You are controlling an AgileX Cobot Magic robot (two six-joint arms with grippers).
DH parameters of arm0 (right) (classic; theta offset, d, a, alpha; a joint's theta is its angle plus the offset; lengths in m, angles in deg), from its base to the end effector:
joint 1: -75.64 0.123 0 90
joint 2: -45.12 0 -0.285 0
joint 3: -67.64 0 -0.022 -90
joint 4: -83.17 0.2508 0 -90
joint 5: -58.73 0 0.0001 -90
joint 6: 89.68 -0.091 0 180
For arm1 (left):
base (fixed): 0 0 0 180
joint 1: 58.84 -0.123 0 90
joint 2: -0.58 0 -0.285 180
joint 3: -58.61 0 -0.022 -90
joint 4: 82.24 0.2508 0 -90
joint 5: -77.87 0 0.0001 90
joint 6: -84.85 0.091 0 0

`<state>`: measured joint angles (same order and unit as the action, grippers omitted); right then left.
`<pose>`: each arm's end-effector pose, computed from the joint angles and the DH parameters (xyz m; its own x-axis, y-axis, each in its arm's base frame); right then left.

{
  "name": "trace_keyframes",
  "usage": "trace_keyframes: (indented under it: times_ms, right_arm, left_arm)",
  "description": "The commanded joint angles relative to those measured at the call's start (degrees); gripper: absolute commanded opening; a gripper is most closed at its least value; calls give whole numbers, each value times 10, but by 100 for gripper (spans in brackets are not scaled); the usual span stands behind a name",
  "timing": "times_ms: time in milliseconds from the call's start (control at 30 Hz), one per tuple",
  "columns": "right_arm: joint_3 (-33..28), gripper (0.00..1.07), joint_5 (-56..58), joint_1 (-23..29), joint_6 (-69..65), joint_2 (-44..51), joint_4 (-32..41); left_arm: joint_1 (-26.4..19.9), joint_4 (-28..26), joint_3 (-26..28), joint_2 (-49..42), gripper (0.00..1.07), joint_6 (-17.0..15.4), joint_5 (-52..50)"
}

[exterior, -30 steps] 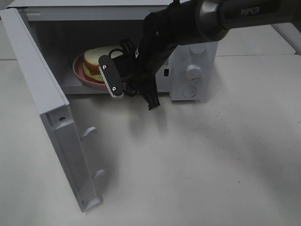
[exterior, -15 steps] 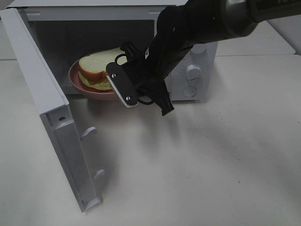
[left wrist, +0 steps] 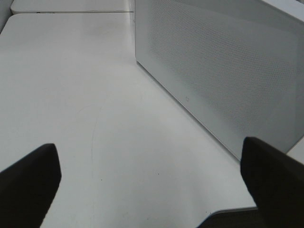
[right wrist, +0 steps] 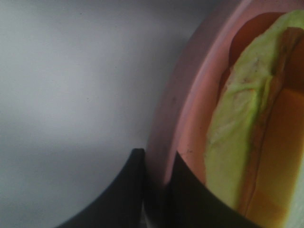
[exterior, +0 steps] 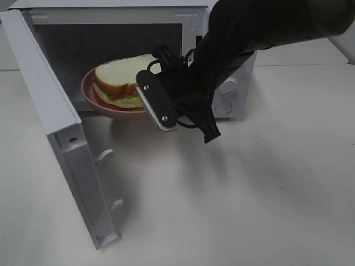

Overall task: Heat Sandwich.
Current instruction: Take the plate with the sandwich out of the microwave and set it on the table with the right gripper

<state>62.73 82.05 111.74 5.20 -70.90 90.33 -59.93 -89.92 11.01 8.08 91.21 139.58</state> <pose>0.3243 0.2421 0.1954 0.5922 -0.8038 -0.0573 -0.6723 -0.4535 -0.5851 -0.0085 -0.0109 0.2812 -0.4430 0.0384 -0.8957 0.1073 0.9942 -0.0104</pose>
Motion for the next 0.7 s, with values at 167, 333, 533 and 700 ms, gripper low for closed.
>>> trace_keyframes:
  times_ms: [167,333,533,700]
  right_arm:
    - [-70,0,-49,-7,-11,62,-3]
    - [-112,0,-57,-6,-11,94,-3]
    - [-168,0,-64,-6,-12,144,-2]
    - [-209,0,-64,-6,-13,183,-2]
  left_arm:
    - [-2,-4,-1,-3,97,-3,-3]
    - [-2,-4,-1,-3,97,-3,-3]
    - [-2,-4,-1,-3,97,-3,-3]
    - [-2,-4,-1,-3,97,-3,-3]
